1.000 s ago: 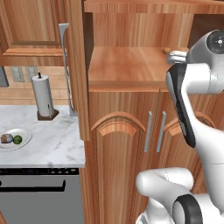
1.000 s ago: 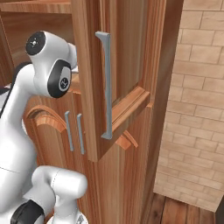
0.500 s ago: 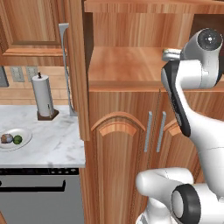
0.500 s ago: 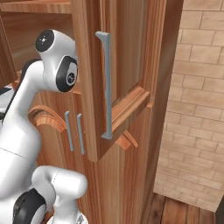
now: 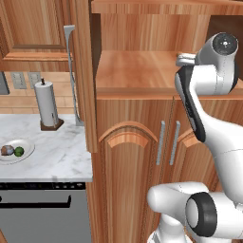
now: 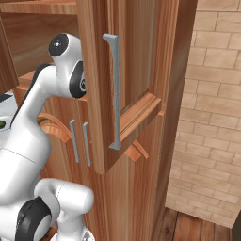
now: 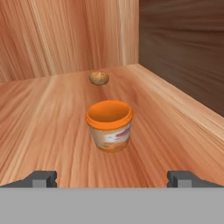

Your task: Pick the avocado and bread from the counter and place them on the plate. Then pick the jam from the cabinet and place it next to the plate. Lastly close the cabinet door.

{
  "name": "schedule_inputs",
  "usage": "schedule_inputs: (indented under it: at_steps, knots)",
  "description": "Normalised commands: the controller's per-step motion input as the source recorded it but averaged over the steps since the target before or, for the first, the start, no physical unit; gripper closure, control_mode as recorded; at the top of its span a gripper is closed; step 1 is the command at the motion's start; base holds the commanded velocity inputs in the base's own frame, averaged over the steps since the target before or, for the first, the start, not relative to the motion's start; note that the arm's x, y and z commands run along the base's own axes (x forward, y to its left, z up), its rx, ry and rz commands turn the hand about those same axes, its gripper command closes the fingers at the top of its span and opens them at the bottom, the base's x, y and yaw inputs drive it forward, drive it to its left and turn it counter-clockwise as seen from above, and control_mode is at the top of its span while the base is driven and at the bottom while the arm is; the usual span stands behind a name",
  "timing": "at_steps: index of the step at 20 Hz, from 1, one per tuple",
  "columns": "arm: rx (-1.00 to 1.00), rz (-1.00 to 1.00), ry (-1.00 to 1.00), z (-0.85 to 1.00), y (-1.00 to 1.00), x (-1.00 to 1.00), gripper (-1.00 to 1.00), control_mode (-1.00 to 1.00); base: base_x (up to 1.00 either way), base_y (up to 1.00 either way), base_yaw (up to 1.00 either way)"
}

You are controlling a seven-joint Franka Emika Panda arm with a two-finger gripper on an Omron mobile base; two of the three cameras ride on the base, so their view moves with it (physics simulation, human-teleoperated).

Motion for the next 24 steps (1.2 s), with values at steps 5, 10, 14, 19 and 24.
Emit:
schedule_inputs:
  at_steps: [5,10,14,19,24]
  knots:
    - [0.00,0.00,0.00,-0.01,-0.12,0.17,-1.00,-1.00,0.00,0.00,0.00]
    - [0.00,0.00,0.00,0.00,-0.01,0.13,-1.00,-1.00,0.00,0.00,0.00]
    - [0.00,0.00,0.00,-0.01,-0.01,0.10,-1.00,-1.00,0.00,0.00,0.00]
    - [0.00,0.00,0.00,0.00,-0.06,0.13,-1.00,-1.00,0.00,0.00,0.00]
    - [0.00,0.00,0.00,-0.01,-0.05,0.14,-1.00,-1.00,0.00,0.00,0.00]
